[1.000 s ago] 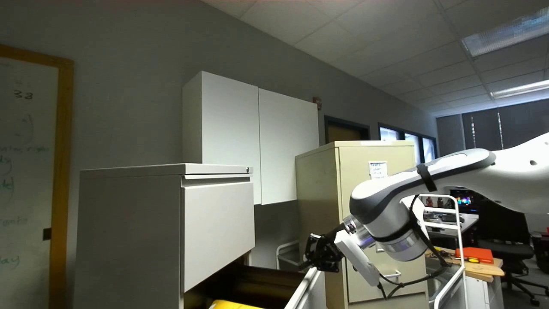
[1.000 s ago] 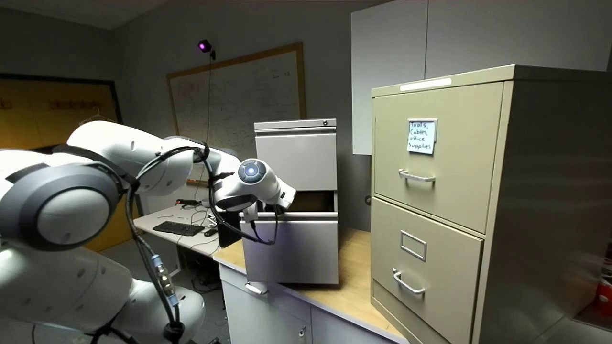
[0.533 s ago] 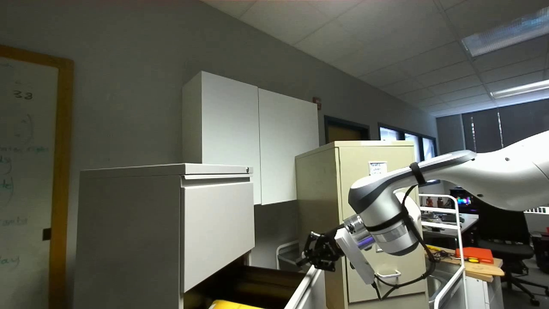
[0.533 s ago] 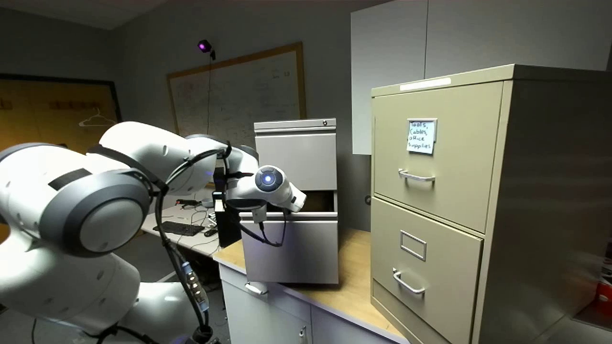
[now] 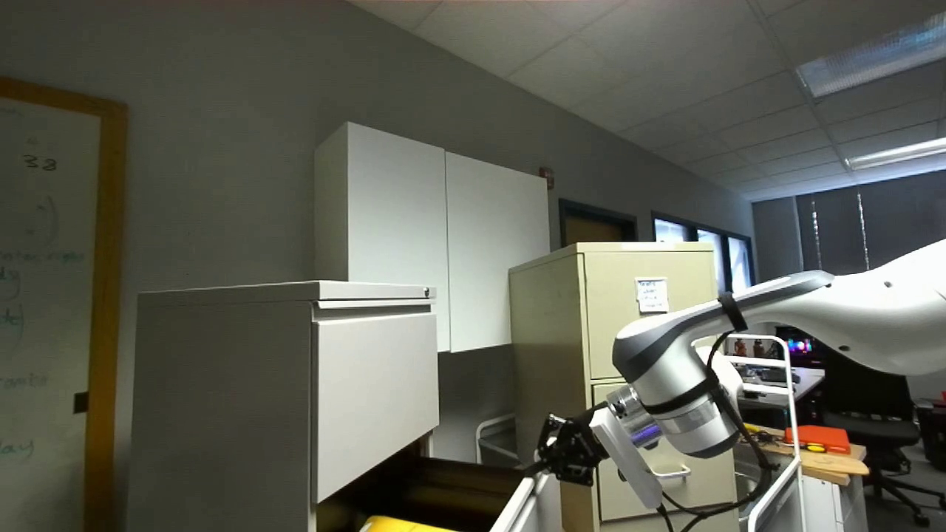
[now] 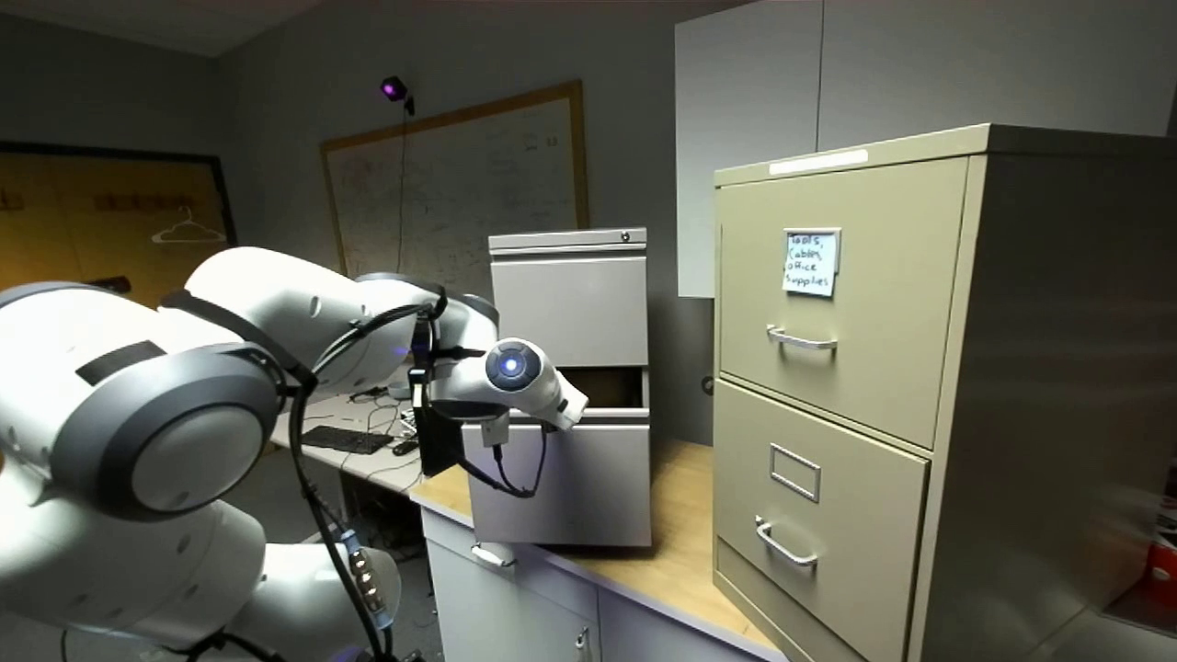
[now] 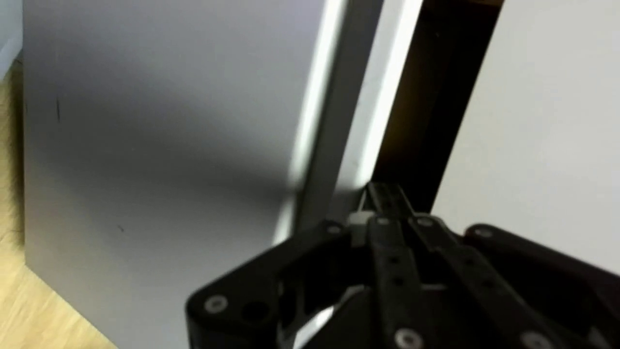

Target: Close the drawer on the left filing cabinet

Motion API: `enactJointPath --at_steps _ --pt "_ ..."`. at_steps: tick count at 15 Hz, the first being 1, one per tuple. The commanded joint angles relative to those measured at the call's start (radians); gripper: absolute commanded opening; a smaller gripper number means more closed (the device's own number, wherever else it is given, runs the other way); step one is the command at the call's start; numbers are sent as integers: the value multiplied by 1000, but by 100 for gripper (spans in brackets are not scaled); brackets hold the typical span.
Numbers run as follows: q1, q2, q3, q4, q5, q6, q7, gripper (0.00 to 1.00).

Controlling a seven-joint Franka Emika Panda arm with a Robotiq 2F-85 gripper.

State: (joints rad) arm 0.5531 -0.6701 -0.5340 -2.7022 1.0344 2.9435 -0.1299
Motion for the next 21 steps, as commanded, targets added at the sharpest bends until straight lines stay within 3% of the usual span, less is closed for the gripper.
enactJointPath --at_steps 1,3,4,9,14,21 --pt "3 -99 -7 -85 52 56 -29 0" --pt "1 -150 -6 -136 76 97 -34 0" --pt "6 -85 -14 -76 150 78 -85 0" --pt "26 -131 -34 -90 287 93 -213 0" --pt "43 -118 -27 -76 282 82 -210 0" --pt "93 10 -28 -14 240 25 -149 0"
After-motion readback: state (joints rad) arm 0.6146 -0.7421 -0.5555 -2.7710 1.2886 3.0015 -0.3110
